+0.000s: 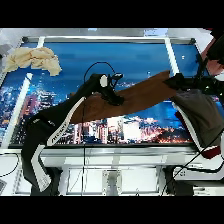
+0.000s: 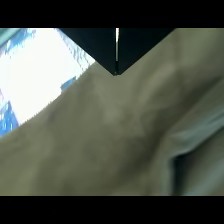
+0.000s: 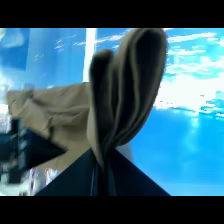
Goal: Fold the shirts.
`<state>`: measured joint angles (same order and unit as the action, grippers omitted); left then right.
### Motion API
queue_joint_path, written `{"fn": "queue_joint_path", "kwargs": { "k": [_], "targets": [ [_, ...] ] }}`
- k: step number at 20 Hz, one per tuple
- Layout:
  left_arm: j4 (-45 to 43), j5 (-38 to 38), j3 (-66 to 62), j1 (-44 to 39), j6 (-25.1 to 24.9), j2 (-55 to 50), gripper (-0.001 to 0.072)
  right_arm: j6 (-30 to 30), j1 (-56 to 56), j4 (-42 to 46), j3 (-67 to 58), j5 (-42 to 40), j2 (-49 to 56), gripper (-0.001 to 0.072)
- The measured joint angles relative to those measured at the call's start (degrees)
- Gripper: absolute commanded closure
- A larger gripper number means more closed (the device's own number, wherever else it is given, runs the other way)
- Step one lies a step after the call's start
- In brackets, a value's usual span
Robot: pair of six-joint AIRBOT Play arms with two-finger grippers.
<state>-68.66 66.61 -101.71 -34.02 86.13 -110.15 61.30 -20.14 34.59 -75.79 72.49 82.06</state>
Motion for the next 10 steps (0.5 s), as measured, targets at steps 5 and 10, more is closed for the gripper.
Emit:
{"fn": "queue_joint_path", "kwargs": {
  "k": [5,10],
  "targets": [
    [0.3,-2.3,-0.7,0.2,2.0,-0.9,0.0695,3.4,4.3,0.4,-6.0,3.7,-0.6,0.0682],
    [-7.5,6.3,-11.2,3.1,1.5,2.4,0.0695,6.3,12.9,0.6,-11.3,1.5,-0.7,0.0682]
  ]
}}
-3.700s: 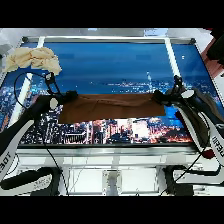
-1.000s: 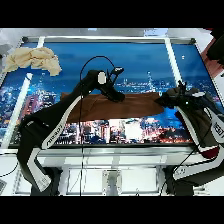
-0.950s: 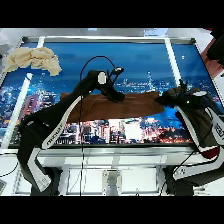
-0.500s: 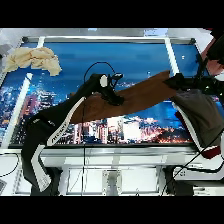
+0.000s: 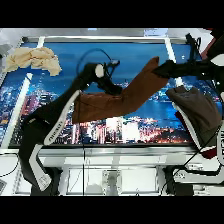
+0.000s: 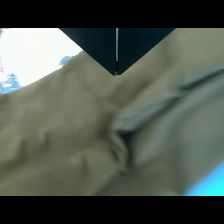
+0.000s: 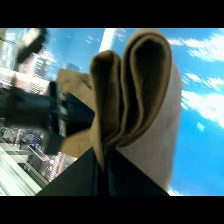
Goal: Fold the shirts.
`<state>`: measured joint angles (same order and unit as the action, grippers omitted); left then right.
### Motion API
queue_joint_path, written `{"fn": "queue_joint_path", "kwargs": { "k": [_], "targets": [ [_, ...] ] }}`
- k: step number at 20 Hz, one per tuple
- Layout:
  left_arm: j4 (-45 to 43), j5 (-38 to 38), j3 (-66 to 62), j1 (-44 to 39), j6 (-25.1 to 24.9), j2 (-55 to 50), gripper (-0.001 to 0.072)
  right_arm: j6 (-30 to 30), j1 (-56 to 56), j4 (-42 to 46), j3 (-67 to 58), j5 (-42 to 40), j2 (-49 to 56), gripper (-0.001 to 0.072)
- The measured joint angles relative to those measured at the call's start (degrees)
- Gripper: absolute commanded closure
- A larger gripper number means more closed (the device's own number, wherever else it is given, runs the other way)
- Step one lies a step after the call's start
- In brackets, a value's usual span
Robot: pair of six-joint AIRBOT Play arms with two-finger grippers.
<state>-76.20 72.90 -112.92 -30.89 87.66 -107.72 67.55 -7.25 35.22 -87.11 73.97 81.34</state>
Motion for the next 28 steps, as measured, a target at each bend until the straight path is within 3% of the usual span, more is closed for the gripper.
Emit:
{"fn": "queue_joint_path", "kwargs": {
  "k": [5,11,12,14,18,20,24,25,26,28],
  "targets": [
    [-19.2,6.5,-5.3,4.1,1.0,12.9,0.0695,3.9,14.8,1.0,-2.0,-10.7,2.0,0.0683],
    [-27.0,9.6,-5.6,7.2,1.9,26.9,0.0695,8.7,36.7,1.2,-2.5,-26.8,11.7,0.0681],
    [-27.4,10.3,-5.3,7.4,1.9,28.0,0.0695,9.2,39.9,0.5,-2.5,-30.4,13.7,0.0615],
    [-28.1,11.8,-4.3,7.7,1.9,29.4,0.0695,9.9,45.1,-1.5,-2.5,-37.4,16.6,0.0191],
    [-28.6,13.4,-1.6,8.0,0.8,30.5,0.0695,10.4,47.8,-0.3,-2.5,-45.4,19.0,0.0194],
    [-29.0,13.7,-0.9,8.3,0.3,30.7,0.0695,11.1,44.8,2.5,-2.5,-43.3,19.3,0.0194],
    [-30.0,13.9,-0.3,9.6,-0.5,30.8,0.0695,15.9,33.3,12.5,-2.5,-30.7,19.5,0.0186],
    [-30.1,13.8,-0.2,9.8,-0.5,30.9,0.0695,17.2,30.0,14.8,-2.5,-26.9,19.6,0.0057],
    [-30.3,13.5,-0.2,10.0,-0.6,30.9,0.0695,18.2,26.9,16.5,-2.4,-23.9,19.6,0.0027],
    [-30.4,12.1,-0.1,10.3,-0.6,30.9,0.0695,19.9,22.2,18.3,-2.0,-19.4,19.7,0.0034]
  ]
}}
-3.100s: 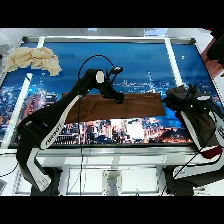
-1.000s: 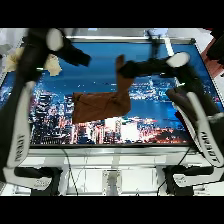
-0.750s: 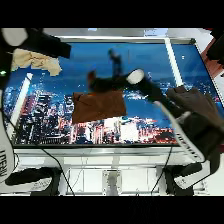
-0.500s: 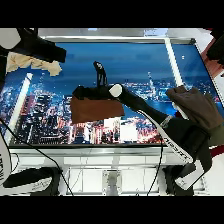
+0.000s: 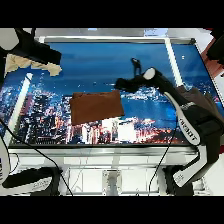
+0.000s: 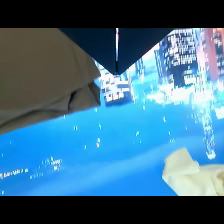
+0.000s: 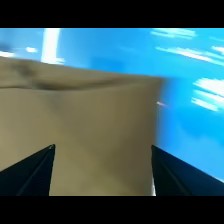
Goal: Fold the shirts.
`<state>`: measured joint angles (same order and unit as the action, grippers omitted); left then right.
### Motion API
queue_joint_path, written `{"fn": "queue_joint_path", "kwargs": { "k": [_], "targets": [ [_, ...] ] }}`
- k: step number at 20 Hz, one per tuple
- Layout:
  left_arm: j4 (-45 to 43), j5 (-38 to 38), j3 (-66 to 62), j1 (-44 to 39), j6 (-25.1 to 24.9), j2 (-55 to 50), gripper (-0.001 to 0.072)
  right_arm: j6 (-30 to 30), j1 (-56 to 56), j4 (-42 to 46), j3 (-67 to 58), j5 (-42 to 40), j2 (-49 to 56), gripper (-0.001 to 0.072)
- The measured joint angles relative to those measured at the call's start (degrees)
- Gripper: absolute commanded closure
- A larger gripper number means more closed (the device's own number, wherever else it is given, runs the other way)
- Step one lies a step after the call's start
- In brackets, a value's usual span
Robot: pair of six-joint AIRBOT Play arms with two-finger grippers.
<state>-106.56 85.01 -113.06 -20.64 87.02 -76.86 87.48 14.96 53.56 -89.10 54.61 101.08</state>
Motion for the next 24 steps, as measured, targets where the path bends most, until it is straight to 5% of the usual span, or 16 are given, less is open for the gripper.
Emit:
{"fn": "queue_joint_path", "kwargs": {
  "k": [6,13,15,16,17,24],
  "targets": [
    [-0.1,-3.3,0.0,0.2,0.2,0.0,0.0695,-0.3,-5.1,-2.8,2.1,6.1,3.7,0.0039],
    [0.0,-4.0,0.0,0.3,0.4,0.0,0.0695,-8.1,-1.6,-17.8,2.7,7.6,10.9,0.0045],
    [0.0,-4.0,0.0,0.3,0.4,0.0,0.0695,-9.3,0.2,-20.7,2.7,8.1,11.9,0.0187],
    [0.0,-4.0,0.0,0.3,0.4,0.0,0.0695,-9.6,1.1,-21.3,2.7,8.5,12.3,0.0356],
    [0.0,-3.9,0.0,0.3,0.4,0.0,0.0695,-10.0,1.8,-22.1,2.7,8.7,12.6,0.0644],
    [-0.1,-1.7,0.0,0.3,0.1,0.0,0.0695,-13.0,0.4,-25.1,-3.0,12.8,11.3,0.0682]
  ]
}}
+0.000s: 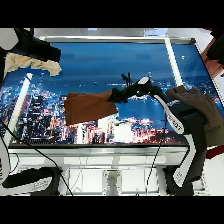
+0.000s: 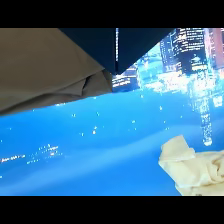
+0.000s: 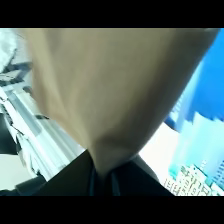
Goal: Fold the shirts.
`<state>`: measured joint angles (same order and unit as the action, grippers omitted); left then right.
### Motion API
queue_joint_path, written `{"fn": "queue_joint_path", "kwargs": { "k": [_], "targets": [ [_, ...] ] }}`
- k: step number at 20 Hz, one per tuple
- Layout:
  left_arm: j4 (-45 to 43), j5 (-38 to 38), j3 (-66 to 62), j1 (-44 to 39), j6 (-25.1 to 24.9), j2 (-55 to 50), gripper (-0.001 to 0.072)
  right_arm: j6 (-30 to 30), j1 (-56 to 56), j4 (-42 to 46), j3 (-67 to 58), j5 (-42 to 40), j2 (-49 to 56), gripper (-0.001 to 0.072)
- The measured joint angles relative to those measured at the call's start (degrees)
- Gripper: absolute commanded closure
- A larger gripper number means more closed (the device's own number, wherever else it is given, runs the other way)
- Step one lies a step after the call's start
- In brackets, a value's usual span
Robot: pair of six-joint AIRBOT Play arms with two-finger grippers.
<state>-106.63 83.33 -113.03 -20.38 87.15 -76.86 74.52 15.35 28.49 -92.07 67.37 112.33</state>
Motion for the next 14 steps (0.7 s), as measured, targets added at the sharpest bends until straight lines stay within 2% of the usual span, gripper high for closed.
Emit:
{"fn": "queue_joint_path", "kwargs": {
  "k": [5,14],
  "targets": [
    [-0.1,0.8,0.0,0.0,-0.1,0.0,0.0695,2.7,-10.6,4.7,-3.4,1.8,-7.4,0.0683],
    [-0.1,1.8,0.0,0.0,-0.1,0.0,0.0695,8.5,-44.7,10.3,-4.2,11.0,-22.0,0.0683]
  ]
}}
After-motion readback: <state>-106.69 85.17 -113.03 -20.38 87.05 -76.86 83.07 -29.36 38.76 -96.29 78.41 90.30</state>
